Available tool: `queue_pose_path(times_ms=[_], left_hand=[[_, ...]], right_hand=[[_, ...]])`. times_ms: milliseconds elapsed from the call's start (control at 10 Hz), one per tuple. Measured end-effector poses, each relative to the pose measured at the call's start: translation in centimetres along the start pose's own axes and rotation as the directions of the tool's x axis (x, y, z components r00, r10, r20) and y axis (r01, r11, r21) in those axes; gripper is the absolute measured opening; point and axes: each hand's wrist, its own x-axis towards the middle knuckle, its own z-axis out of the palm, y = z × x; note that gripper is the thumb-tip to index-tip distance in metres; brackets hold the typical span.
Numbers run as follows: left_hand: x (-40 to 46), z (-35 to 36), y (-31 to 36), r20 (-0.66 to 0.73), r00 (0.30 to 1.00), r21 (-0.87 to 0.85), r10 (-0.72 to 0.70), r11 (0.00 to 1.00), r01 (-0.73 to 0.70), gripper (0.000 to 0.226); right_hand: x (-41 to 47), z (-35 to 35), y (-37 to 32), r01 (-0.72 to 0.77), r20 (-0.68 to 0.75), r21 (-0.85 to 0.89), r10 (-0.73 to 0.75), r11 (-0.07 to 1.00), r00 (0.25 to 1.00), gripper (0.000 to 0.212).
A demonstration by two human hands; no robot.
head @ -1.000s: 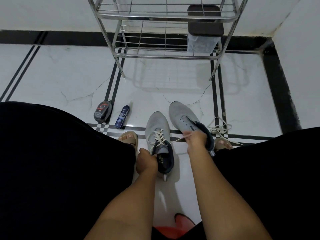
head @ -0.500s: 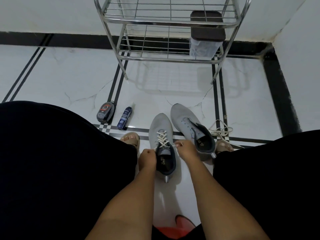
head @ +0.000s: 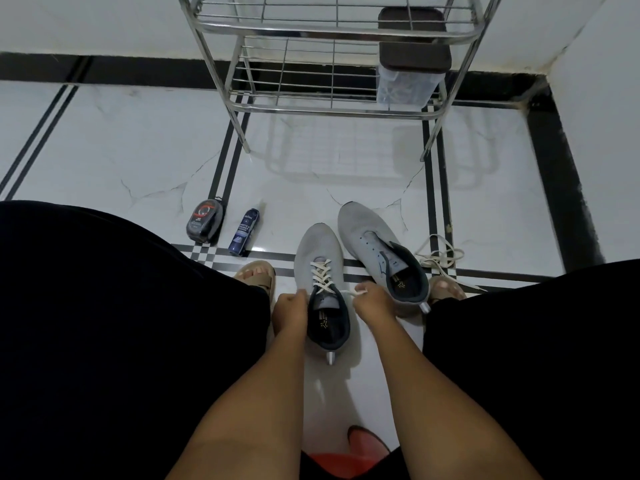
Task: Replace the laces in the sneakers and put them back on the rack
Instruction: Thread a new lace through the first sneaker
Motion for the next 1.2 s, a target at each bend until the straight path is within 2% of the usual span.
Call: queue_pose_path(times_ms=[100, 200, 300, 400, 500, 600, 700, 800, 900, 1000, 1100, 1200], left_hand=[[-0.4, 0.3, 0.0, 0.030, 0.998, 0.022, 0.059, 0.998, -0.060, 0.036], [-0.2, 0.5, -0.2, 0.016, 0.999, -0.001, 0.047, 0.999, -0.047, 0.023], [-0.8, 0.2, 0.1, -0.007, 0.999, -0.031, 0.032, 0.999, -0.032, 0.017], [-0.3, 0.2, 0.4, 0.052, 0.998, -0.034, -0.039, 0.999, 0.041, 0.027], [-0.9, -0.6, 2.0, 0.066, 0.991, 0.053, -0.116, 0.992, 0.112, 0.045], [-2.3, -1.9, 4.6, 0.064, 0.997, 0.034, -0.041, 0.999, 0.039, 0.040], [-3.9, -3.2, 6.8, 0.068, 0.996, 0.156, 0.054, 0.986, -0.064, 0.039], [-3.6, -4.1, 9.7, 0.132, 0.980, 0.298, 0.146, 0.938, -0.180, 0.033], [-4.6, -5.5, 12.1, 0.137, 0.968, 0.458, 0.210, 0.853, -0.250, 0.024], [-6.8, -7.3, 14.2, 0.113, 0.942, 0.492, 0.317, 0.805, -0.330, 0.023], [-9.1, -8.7, 15.7, 0.187, 0.890, 0.456, 0.415, 0.766, -0.453, 0.025], [-11.3, -9.9, 16.4, 0.237, 0.823, 0.321, 0.516, 0.758, -0.568, 0.031]], right_hand=[[-0.3, 0.5, -0.7, 0.111, 0.075, 0.029, -0.113, 0.993, 0.991, 0.024], [0.1, 0.5, -0.7, 0.092, 0.052, -0.084, -0.087, 0.992, 0.995, 0.015], [0.2, 0.6, -0.5, 0.030, 0.008, -0.151, -0.029, 0.988, 1.000, 0.016], [0.0, 0.7, -0.5, 0.043, 0.021, -0.147, -0.040, 0.988, 0.999, 0.011], [-0.5, 0.2, -0.9, 0.046, -0.041, -0.039, -0.048, 0.998, 0.998, 0.032], [-0.9, -0.7, -2.7, 0.061, -0.150, 0.077, -0.049, 0.995, 0.987, 0.047], [-1.6, -2.6, -5.2, 0.129, -0.152, 0.112, -0.112, 0.985, 0.982, 0.036], [-2.7, -4.3, -7.2, 0.234, -0.136, 0.100, -0.220, 0.967, 0.966, 0.031], [-4.3, -5.6, -9.1, 0.373, -0.152, 0.249, -0.344, 0.894, 0.927, 0.028], [-6.3, -7.1, -11.2, 0.503, -0.207, 0.297, -0.459, 0.812, 0.864, 0.023], [-7.8, -8.5, -12.8, 0.555, -0.242, 0.279, -0.502, 0.784, 0.831, 0.015], [-8.9, -9.5, -13.8, 0.593, -0.258, 0.288, -0.536, 0.751, 0.804, 0.009]])
